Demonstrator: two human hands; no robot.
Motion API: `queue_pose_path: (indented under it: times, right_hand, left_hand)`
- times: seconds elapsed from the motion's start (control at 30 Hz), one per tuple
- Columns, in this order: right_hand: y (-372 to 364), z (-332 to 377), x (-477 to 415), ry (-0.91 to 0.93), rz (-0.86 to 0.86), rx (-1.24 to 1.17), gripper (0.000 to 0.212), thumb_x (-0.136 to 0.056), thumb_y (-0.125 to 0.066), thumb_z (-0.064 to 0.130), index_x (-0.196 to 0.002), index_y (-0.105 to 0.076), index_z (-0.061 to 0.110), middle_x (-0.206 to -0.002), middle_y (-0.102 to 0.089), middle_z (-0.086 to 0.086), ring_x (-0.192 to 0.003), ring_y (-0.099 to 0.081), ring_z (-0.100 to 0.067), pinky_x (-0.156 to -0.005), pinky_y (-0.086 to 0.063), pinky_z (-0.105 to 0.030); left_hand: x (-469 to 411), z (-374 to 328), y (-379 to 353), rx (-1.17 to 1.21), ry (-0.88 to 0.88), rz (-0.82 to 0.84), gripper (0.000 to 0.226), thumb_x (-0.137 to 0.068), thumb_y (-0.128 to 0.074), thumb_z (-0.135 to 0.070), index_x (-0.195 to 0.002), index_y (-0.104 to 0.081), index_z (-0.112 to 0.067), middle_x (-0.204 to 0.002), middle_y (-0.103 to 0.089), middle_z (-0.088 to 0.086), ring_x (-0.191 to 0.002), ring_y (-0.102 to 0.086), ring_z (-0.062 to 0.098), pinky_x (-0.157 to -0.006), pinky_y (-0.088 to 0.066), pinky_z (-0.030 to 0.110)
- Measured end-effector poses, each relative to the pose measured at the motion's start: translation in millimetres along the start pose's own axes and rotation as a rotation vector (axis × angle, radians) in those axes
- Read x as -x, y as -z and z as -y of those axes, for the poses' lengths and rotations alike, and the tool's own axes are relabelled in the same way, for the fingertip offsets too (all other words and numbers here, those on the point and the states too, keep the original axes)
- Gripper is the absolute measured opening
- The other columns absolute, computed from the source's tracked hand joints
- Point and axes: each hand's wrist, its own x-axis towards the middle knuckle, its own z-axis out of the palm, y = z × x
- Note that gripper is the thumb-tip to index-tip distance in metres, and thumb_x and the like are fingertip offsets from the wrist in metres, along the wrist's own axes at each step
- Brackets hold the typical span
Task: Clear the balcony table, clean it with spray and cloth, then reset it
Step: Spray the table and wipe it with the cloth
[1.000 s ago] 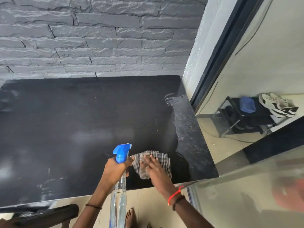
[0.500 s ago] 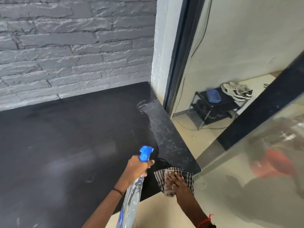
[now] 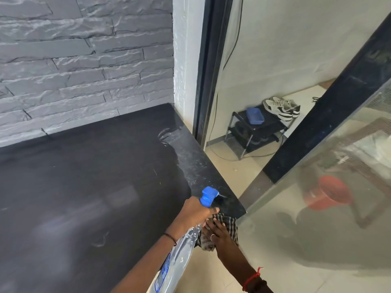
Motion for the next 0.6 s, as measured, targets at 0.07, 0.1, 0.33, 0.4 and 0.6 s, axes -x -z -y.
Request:
queue_pose_path:
  times: [0.07, 0.1, 0.33, 0.4, 0.6]
  right_hand:
    - [3, 3, -6, 0.013, 0.017, 0.005, 0.058, -0.022, -0.096, 0.025, -0.077, -0.078, 0.025, -0.103, -0.074, 0.002, -0.113, -0.056, -0.023, -0.092, -0.048, -0.021]
    - [3, 4, -10, 0.023, 0.038, 0.004, 0.052, -0.027, -0.095, 0.025, -0.076, -0.078, 0.023, -0.103, -0.074, 0.001, -0.121, -0.046, -0.021, -0.102, -0.039, -0.018]
    - [17, -29, -46, -0.108, -0.061, 0.017, 0.054, -0.096, -0.041, 0.003, -0.148, -0.027, 0.015, -0.159, 0.0, -0.009, -0.148, 0.004, -0.009, -0.105, 0.019, -0.003]
    - [20, -39, -71, -0.191, 0.052, 0.036, 0.053, -0.1, -0.029, 0.008, -0.151, -0.016, 0.015, -0.161, 0.004, -0.005, -0.149, 0.004, -0.018, -0.098, 0.026, -0.006]
    - [14, -8, -136, -0.188, 0.106, 0.049, 0.052, -0.099, -0.03, 0.009, -0.15, -0.021, 0.015, -0.161, 0.0, -0.001, -0.149, 0.003, -0.021, -0.12, 0.005, -0.031]
  left_hand:
    - [3, -2, 3, 0.027, -0.014, -0.025, 0.032, -0.083, -0.072, -0.028, -0.062, -0.05, -0.016, -0.043, -0.049, -0.009, -0.039, -0.046, 0.003, -0.048, -0.04, 0.012]
    - [4, -2, 5, 0.039, -0.023, -0.037, 0.032, -0.083, -0.072, -0.03, -0.061, -0.051, -0.016, -0.041, -0.049, -0.009, -0.039, -0.047, 0.003, -0.05, -0.041, 0.012]
    - [24, 9, 49, 0.24, 0.015, -0.197, 0.026, -0.084, -0.072, -0.028, -0.075, -0.061, -0.007, -0.056, -0.055, 0.004, -0.045, -0.051, 0.012, -0.05, -0.043, 0.019]
    - [27, 16, 63, 0.248, 0.036, -0.243, 0.027, -0.083, -0.073, -0.028, -0.076, -0.061, -0.005, -0.056, -0.054, 0.005, -0.045, -0.051, 0.013, -0.05, -0.042, 0.022]
    - [24, 34, 93, 0.152, 0.062, -0.322, 0.036, -0.084, -0.07, -0.033, -0.079, -0.062, 0.002, -0.048, -0.056, 0.002, -0.044, -0.052, 0.01, -0.056, -0.044, 0.024]
